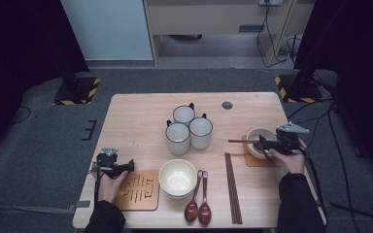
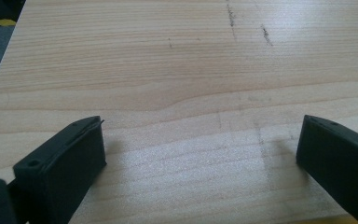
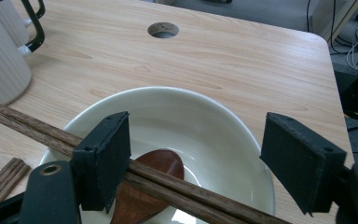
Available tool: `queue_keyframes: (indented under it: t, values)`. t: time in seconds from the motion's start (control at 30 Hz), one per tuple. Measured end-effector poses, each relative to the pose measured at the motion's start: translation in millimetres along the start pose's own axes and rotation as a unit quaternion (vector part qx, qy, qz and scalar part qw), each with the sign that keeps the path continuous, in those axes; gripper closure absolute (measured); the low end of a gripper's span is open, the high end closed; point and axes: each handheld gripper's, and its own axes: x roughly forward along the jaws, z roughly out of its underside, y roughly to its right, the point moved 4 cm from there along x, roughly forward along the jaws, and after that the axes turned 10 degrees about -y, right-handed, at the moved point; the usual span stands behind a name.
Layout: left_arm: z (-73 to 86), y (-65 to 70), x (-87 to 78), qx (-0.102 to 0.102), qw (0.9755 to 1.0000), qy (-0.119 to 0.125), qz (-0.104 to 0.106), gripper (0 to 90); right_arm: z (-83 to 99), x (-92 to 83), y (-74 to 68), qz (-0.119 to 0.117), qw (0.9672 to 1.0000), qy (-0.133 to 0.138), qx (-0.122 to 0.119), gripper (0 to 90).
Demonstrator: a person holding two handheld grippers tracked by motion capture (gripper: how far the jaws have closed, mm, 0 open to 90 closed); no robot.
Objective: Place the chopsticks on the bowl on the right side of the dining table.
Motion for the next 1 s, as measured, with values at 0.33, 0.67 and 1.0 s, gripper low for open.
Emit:
queue_keyframes:
  t: [0.33,0.67,1.0]
  values:
    - [0.0,0.0,0.0,0.0,1.0,0.0,0.0,0.3,0.6,-0.2,1.6,0.003,1.0,-0.002,-0.002,24.4]
    - [0.0,0.0,0.0,0.0,1.0,0.0,0.0,0.3,-1.2,-3.1,0.3,-0.005,1.0,0.002,0.0,24.5]
    - [0.0,0.0,0.0,0.0,1.0,0.0,0.0,0.3,-2.6,-8.5,-4.1,-0.011,0.9999,0.008,-0.01,24.0]
